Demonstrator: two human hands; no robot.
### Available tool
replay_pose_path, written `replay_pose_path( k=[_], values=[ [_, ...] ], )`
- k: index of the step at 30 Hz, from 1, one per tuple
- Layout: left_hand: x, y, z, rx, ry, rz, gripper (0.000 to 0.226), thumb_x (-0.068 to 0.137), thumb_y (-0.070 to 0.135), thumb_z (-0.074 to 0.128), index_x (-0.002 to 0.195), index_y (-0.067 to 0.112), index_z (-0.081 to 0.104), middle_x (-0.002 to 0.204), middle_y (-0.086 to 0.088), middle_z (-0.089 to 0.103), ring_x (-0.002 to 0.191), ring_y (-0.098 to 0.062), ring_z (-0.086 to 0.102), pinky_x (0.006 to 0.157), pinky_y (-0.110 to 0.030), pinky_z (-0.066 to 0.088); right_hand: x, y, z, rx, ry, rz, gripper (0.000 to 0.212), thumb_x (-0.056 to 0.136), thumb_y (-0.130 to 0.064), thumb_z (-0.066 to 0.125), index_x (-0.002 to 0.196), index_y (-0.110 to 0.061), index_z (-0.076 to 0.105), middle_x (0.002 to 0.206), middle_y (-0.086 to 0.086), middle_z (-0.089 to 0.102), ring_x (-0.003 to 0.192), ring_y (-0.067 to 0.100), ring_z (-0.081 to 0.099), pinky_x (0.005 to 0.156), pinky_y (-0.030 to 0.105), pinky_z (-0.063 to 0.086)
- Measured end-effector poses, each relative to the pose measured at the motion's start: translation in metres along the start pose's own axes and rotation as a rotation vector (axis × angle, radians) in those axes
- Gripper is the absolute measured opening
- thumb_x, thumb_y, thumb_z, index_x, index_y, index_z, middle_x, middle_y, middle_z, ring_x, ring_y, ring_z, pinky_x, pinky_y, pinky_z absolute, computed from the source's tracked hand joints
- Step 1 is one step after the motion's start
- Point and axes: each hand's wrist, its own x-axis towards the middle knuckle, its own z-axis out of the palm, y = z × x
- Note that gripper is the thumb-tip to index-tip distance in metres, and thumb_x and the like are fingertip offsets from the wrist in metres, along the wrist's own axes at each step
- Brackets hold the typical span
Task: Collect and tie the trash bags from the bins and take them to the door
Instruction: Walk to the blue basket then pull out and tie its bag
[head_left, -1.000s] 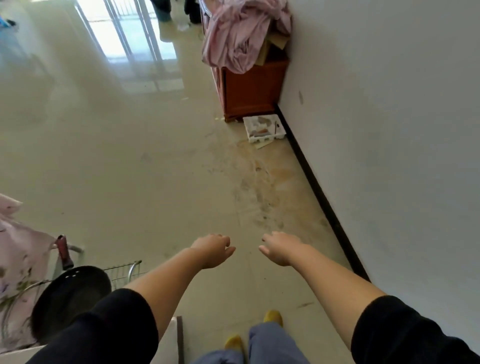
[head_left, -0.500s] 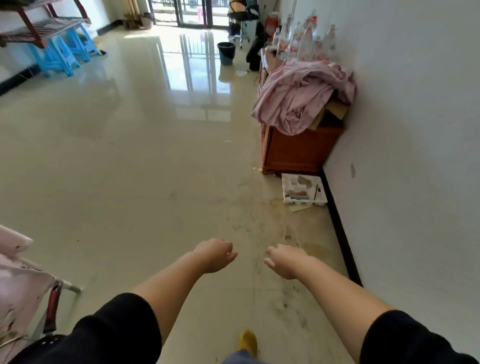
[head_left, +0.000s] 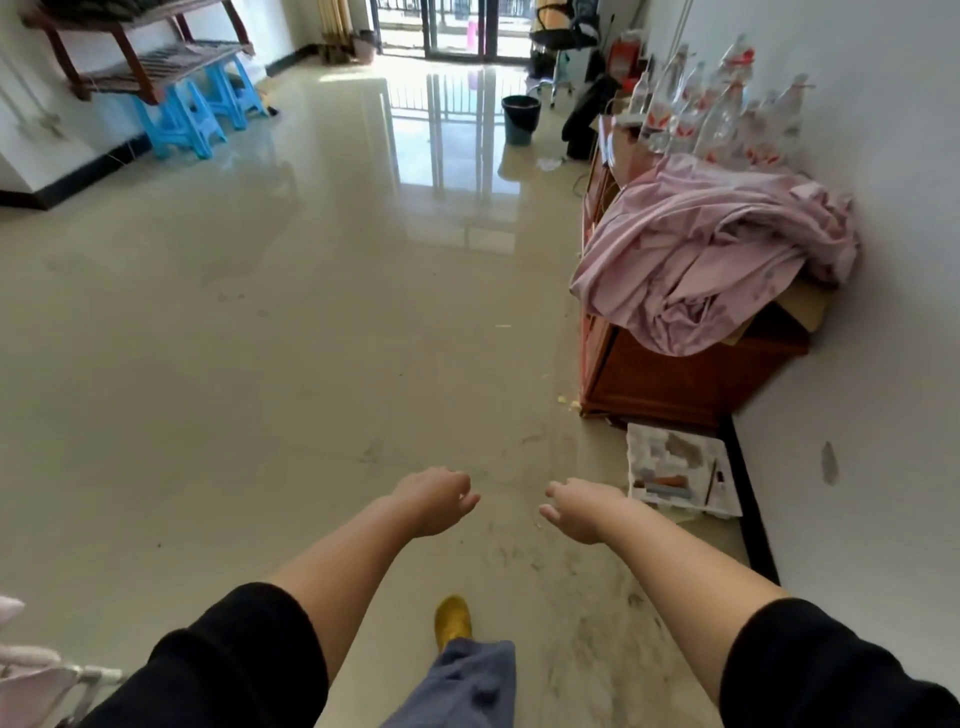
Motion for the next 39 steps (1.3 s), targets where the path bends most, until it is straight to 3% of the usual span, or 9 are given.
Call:
replay_pose_path(
  k=[10, 28, 39],
  values=[
    [0.189, -0.058, -0.162, 0.056, -0.005, 0.031, 0.043, 0.099, 0.043, 0.032, 0.124, 0.015, 0.053, 0.128, -0.008, 0.056, 0.115, -0.029, 0.053, 0.091, -0.036, 0.043, 0.176, 0.018, -0.173, 0.101, 0.025, 0.019, 0.047, 0.099, -0.041, 0.027, 0.133, -0.011, 0.04, 0.134, 0.016, 0.049, 0.121, 0.035, 0.049, 0.097, 0.043, 0.042],
    [0.572, -0.1, -0.411, -0.024, 0.028, -0.027, 0.042, 0.099, 0.039, 0.032, 0.126, 0.014, 0.053, 0.13, -0.009, 0.054, 0.119, -0.029, 0.051, 0.097, -0.037, 0.043, 0.508, 0.161, -0.484, 0.045, 0.009, -0.033, 0.047, 0.1, -0.039, 0.027, 0.133, -0.008, 0.039, 0.136, 0.02, 0.049, 0.121, 0.035, 0.05, 0.096, 0.04, 0.041],
    [0.81, -0.214, -0.561, -0.025, -0.024, -0.031, 0.044, 0.099, 0.043, 0.03, 0.125, 0.014, 0.053, 0.129, -0.009, 0.054, 0.118, -0.029, 0.051, 0.097, -0.038, 0.043, 0.738, 0.174, -0.671, 0.077, -0.027, 0.016, 0.051, 0.1, -0.042, 0.025, 0.139, -0.011, 0.034, 0.14, 0.015, 0.046, 0.126, 0.033, 0.046, 0.1, 0.04, 0.04]
  ],
)
